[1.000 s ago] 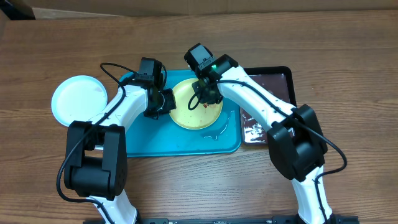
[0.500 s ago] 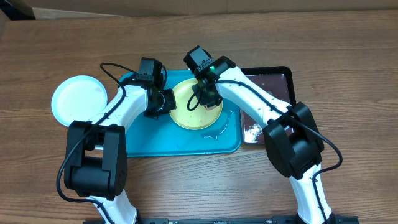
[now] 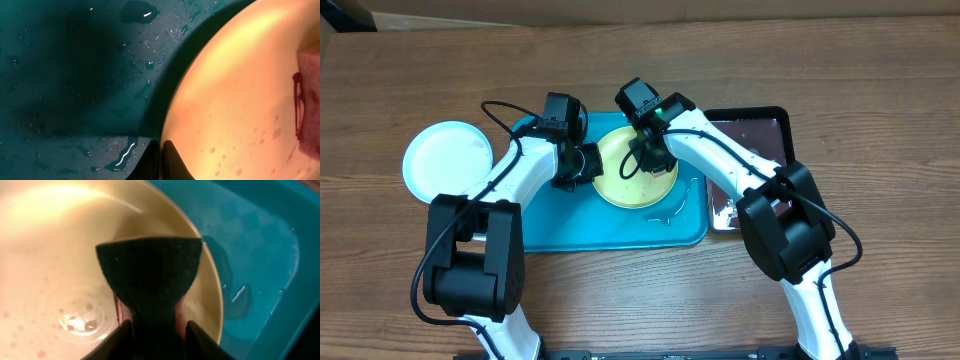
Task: Clean dirty plates on tray and stack at the side
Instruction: 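Scrub the yellow plate with the sponge while the left gripper holds it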
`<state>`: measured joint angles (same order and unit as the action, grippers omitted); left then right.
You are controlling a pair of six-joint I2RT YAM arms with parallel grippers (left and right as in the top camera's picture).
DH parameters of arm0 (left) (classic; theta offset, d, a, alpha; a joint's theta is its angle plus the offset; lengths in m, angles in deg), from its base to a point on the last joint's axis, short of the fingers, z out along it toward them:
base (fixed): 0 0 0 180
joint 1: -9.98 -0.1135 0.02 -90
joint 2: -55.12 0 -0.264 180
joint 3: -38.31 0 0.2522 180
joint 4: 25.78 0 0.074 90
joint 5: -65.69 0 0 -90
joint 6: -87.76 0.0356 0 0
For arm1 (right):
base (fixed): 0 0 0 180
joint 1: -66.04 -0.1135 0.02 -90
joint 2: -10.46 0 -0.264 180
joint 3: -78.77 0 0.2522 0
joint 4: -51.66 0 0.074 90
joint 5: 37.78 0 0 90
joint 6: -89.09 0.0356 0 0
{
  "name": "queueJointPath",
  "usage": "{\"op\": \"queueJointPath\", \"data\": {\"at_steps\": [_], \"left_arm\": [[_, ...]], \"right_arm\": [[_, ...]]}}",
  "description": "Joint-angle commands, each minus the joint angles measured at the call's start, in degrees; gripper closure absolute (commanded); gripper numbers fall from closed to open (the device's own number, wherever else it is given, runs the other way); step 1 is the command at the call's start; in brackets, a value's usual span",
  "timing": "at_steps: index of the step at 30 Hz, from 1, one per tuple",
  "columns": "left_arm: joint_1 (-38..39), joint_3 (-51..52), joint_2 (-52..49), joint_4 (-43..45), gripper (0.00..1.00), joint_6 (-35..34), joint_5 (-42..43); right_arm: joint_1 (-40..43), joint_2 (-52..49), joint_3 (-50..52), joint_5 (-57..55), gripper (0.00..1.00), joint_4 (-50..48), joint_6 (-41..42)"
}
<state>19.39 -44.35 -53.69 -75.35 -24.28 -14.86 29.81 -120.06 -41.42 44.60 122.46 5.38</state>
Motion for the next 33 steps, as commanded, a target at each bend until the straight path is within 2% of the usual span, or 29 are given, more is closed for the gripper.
{"op": "queueJointPath", "data": {"at_steps": [1,2,12,22,33], "left_arm": [[0.4,0.3,-0.4,-0.1,0.96,1.5,0.7],[0.4,0.3,-0.4,0.0,0.96,1.5,0.7],[0.4,0.3,-0.4,0.1,0.96,1.5,0.7],[0.4,0.3,-0.4,0.1,0.96,1.5,0.7],[0.4,0.3,-0.4,0.1,0.96,1.5,0.7]], "right_arm": [[0.3,-1.2,0.0,0.0,0.91,-0.2,-0.3],[0.3,-1.2,0.0,0.0,0.96,-0.4,-0.3],[0.3,-1.4,0.1,0.2,0.96,-0.8,-0.3],[0.3,-1.4,7.3,0.2,0.96,-8.9,3.0],[0.2,-1.4,8.6,12.6,0.96,-8.1,2.9]]}}
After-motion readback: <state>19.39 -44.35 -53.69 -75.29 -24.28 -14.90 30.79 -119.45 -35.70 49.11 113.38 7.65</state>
